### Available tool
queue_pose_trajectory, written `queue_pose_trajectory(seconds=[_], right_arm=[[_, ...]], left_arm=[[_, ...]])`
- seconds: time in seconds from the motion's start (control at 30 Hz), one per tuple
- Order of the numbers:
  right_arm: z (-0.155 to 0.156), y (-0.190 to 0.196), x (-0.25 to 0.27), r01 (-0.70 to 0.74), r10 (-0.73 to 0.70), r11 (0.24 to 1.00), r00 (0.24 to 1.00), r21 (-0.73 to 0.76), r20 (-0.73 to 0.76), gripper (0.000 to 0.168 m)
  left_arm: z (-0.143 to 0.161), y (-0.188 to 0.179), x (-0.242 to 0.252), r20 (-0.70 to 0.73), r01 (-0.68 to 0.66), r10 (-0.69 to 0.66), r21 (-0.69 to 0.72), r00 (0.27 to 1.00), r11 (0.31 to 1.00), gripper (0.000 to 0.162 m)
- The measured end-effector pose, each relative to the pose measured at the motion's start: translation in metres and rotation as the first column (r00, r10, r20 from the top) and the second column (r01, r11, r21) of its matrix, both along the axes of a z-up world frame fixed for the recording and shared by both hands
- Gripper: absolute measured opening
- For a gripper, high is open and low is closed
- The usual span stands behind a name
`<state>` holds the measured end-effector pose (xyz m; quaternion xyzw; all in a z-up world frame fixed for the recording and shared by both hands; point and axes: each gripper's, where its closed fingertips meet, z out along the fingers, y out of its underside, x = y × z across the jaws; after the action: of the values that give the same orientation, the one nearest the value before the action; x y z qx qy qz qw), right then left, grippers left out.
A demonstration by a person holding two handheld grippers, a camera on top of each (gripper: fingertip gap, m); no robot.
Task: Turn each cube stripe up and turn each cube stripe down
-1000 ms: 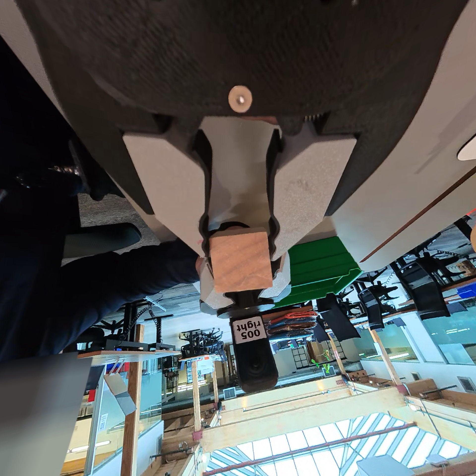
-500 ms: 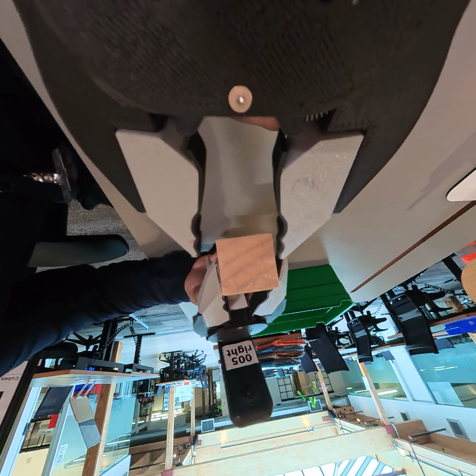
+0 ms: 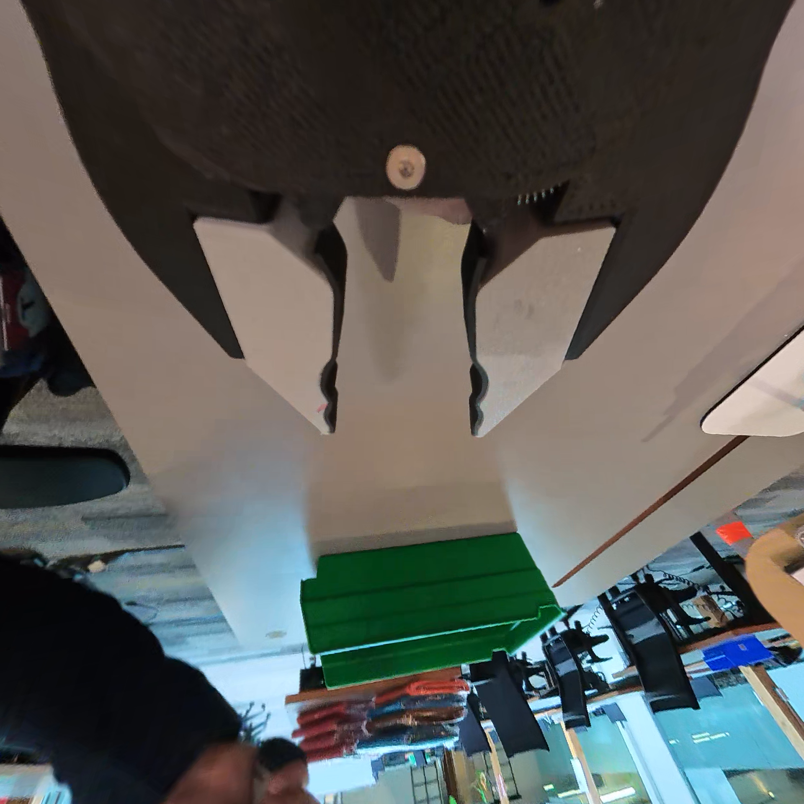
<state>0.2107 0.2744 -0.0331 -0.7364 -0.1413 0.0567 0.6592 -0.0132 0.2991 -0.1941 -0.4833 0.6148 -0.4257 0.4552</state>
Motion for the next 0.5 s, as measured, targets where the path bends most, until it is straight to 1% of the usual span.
queue_pose_trajectory(seconds=[0.03, 0.07, 0.1, 0.17, 0.23, 0.3, 0.4, 0.43, 0.5], right_arm=[[-0.003, 0.004, 0.039, 0.109, -0.109, 0.994, 0.994, -0.026, 0.002, 0.045], [-0.016, 0.009, 0.071, 0.183, -0.183, 0.98, 0.983, -0.085, 0.008, 0.045], [-0.038, 0.017, 0.096, 0.222, -0.223, 0.959, 0.975, -0.174, 0.015, 0.045], [-0.088, 0.033, 0.123, 0.249, -0.255, 0.908, 0.967, -0.337, 0.027, 0.045], [-0.134, 0.049, 0.134, 0.254, -0.256, 0.858, 0.965, -0.447, 0.058, 0.046], [-0.164, 0.064, 0.138, 0.26, -0.26, 0.822, 0.963, -0.507, 0.071, 0.046], [-0.187, 0.087, 0.142, 0.26, -0.264, 0.805, 0.962, -0.533, 0.07, 0.046], [-0.193, 0.093, 0.143, 0.268, -0.261, 0.798, 0.961, -0.539, 0.092, 0.046], [-0.207, 0.098, 0.151, 0.31, -0.265, 0.762, 0.95, -0.569, 0.162, 0.046]], left_arm=[[-0.002, -0.002, 0.001, -0.009, 0.002, -0.002, 0.013, 1.0, 1.0, 0.06], [-0.003, -0.003, 0.002, -0.013, 0.004, -0.004, 0.023, 1.0, 1.0, 0.06], [-0.004, -0.004, 0.003, -0.016, 0.004, -0.004, 0.028, 1.0, 1.0, 0.059], [-0.005, -0.004, 0.004, -0.02, 0.002, -0.001, 0.026, 1.0, 1.0, 0.059], [-0.006, -0.002, 0.005, -0.02, -0.004, 0.005, 0.02, 1.0, 1.0, 0.059], [-0.009, 0.0, 0.004, -0.027, -0.011, 0.012, 0.015, 1.0, 1.0, 0.058], [-0.014, 0.001, 0.005, -0.044, -0.016, 0.017, 0.018, 0.999, 1.0, 0.058], [-0.015, 0.001, 0.005, -0.049, -0.017, 0.018, 0.022, 0.999, 1.0, 0.058], [-0.015, 0.0, 0.005, -0.052, -0.014, 0.015, 0.032, 0.999, 0.999, 0.058]])
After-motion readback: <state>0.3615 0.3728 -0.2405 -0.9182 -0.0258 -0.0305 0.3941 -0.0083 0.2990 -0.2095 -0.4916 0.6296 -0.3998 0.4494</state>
